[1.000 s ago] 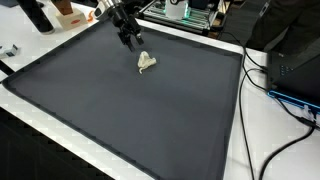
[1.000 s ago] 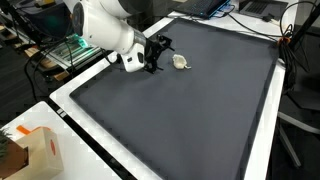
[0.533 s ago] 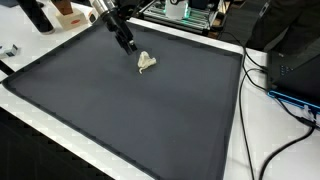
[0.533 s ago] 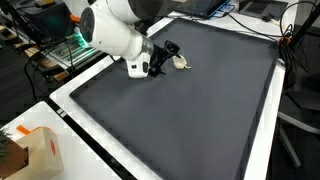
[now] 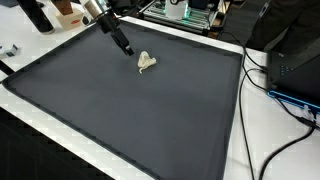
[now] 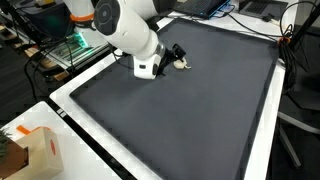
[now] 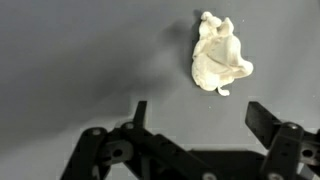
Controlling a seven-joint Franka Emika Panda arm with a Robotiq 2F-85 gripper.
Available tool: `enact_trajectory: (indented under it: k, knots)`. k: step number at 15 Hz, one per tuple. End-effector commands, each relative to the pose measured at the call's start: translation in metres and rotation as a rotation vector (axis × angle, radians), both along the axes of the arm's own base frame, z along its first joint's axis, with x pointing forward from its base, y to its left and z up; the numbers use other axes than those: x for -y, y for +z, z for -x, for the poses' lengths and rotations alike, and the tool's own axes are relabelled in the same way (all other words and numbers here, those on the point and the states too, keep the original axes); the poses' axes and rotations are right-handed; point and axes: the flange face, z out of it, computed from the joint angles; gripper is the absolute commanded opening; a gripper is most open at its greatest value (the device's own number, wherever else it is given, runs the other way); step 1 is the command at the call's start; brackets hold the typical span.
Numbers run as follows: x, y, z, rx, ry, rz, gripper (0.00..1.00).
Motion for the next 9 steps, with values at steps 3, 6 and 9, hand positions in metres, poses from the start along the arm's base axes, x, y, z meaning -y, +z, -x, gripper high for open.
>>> enact_trajectory:
  k: [3,6,9]
  knots:
    - [-0.01,0.008,-0.027,-0.145,0.042,0.123,1.0]
    - [-0.023,0.013,-0.042,-0.189,0.096,0.159,1.0]
    - [-0.041,0.018,-0.058,-0.223,0.154,0.198,1.0]
